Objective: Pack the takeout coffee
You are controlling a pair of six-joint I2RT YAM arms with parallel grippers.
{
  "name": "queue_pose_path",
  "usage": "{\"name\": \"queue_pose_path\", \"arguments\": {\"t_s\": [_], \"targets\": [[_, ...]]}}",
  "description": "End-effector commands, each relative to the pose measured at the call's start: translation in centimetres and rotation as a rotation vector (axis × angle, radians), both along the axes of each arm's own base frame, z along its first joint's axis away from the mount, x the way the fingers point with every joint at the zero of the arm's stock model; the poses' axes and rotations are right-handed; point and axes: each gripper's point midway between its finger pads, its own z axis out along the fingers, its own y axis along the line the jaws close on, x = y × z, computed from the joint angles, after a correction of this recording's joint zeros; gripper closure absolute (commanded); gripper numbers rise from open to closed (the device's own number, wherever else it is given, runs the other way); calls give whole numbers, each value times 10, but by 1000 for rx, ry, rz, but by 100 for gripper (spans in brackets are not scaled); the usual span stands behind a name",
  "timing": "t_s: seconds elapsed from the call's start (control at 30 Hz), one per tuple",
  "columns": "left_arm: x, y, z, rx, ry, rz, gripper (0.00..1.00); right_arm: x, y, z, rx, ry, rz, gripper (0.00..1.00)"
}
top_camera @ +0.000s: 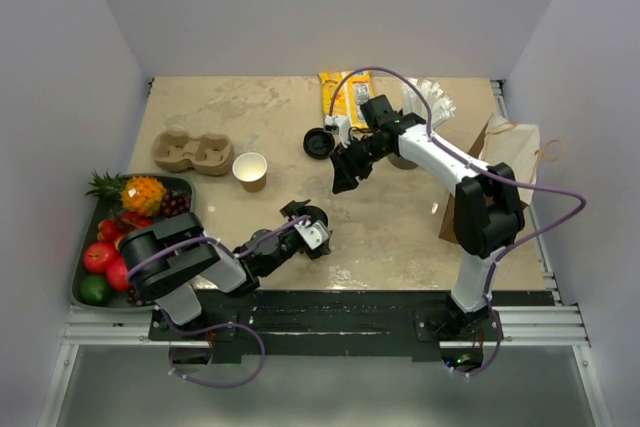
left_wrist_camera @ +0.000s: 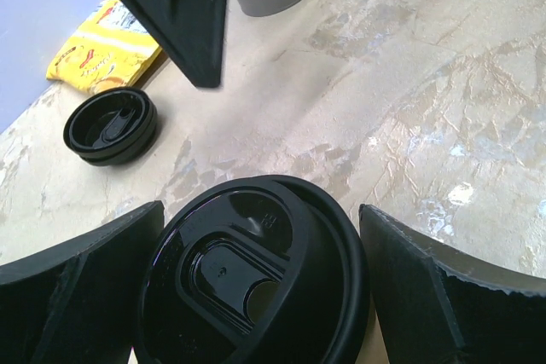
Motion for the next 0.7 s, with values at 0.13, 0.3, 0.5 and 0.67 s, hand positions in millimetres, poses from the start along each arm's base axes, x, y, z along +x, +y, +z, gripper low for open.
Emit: {"name": "queue_pose_path", "arguments": {"t_s": [0.13, 0.3, 0.5, 0.67], "targets": [[-11, 8, 128, -477, -268, -17, 0, -46, 31, 65, 237, 78, 110, 36], [-13, 6, 127, -468, -273, -25, 0, -60, 46, 46, 215, 127, 137, 34], [-16, 5, 128, -469, -277, -33, 0, -66, 55, 22, 143, 135, 143, 34], [-15, 9, 128, -468, -276, -18, 0, -77, 54, -1, 33, 128, 140, 34]]}}
